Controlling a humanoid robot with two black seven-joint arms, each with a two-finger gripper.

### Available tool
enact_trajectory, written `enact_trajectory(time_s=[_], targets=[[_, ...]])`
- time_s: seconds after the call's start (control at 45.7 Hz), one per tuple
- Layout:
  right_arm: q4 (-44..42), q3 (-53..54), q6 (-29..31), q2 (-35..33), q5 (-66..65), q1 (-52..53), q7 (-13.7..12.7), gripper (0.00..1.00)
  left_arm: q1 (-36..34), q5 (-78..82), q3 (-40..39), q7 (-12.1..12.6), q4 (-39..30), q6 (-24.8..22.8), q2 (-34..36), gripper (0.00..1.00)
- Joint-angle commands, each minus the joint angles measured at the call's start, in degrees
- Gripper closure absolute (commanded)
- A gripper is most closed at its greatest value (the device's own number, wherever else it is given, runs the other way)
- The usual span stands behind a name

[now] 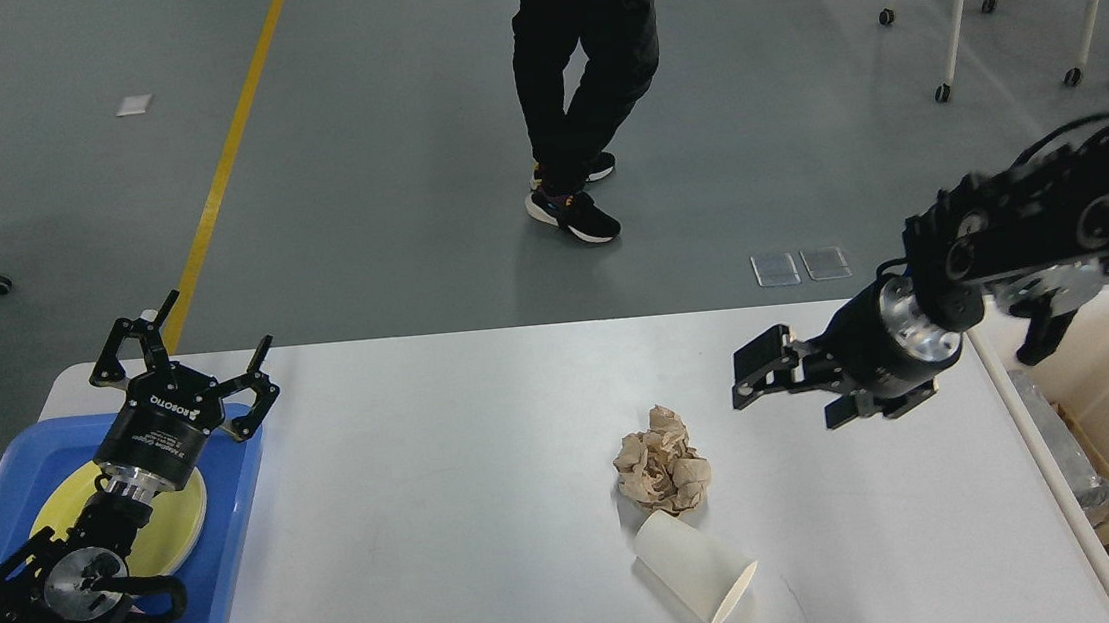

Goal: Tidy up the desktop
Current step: 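Reach the right gripper to the tall white paper cup and grasp it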

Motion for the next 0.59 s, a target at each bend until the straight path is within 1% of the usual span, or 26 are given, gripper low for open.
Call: enact_trajectory(time_s=[0.0,0.088,0.131,0.35,0.569], targets=[[-3.79,0.74,-4.93,6.04,0.87,-8.65,-0.03,0.0,-0.01,0.0,0.07,0.0,0.0,0.01,0.01,0.0],[-5.28,-0.05,-8.88,9.21,0.25,-11.91,-0.29,0.0,-0.01,0.0,0.07,0.0,0.0,0.01,0.01,0.0],[-5.81,-0.05,-9.59,9.92,0.16,-12.79,-0.29,0.0,-0.01,0.0,0.07,0.0,0.0,-0.08,0.01,0.0],[-6.08,0.04,-11.79,10.97,-1.42,-16.65,-0.12,0.0,-0.01,0.0,0.07,0.0,0.0,0.01,-0.08,0.0],[-5.99,0.47,-17.15,10.97,-3.61,-19.56,0.24,0.0,-0.01,0.0,0.07,0.0,0.0,0.01,-0.08,0.0]])
